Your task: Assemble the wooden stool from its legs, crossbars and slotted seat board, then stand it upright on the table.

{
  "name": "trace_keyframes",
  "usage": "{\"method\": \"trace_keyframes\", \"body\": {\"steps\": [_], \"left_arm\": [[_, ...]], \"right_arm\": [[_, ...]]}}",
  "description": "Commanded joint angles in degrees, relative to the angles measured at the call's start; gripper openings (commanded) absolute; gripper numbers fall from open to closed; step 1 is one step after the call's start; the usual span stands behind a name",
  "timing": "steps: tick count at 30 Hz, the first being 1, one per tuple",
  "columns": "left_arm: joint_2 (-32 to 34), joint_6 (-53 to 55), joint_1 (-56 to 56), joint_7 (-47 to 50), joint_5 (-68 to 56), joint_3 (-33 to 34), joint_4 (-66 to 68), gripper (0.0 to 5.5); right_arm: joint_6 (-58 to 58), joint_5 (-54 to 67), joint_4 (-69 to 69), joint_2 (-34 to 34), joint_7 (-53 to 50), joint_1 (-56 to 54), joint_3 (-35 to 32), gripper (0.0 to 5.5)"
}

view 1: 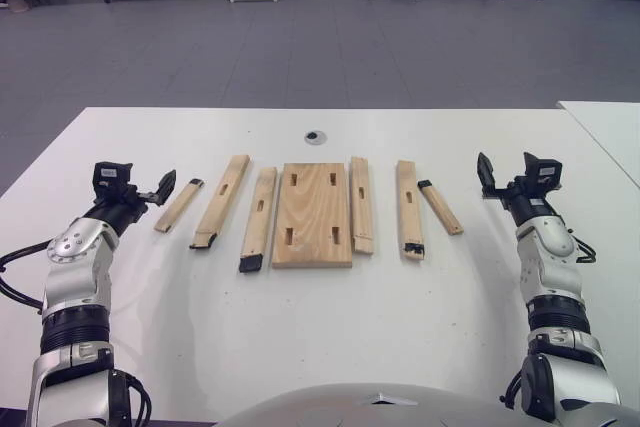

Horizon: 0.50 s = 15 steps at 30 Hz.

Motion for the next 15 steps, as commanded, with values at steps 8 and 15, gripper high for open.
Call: {"method": "trace_keyframes", "body": {"steps": [8,15], "left_arm": [[1.6,-0.3,-5.6,-7.4,4.4,-6.4,22.3,3.50],[1.5,-1.3,-7.2,-9.6,4.2,-6.1,27.5,2.36]], "right_arm": [[-1.3,-2.2,4.4,-1.1,0.2,-2.1,0.6,4.68],[-2.1,-2.7,6.1,-1.4,0.0,-2.9,0.6,4.68]]}}
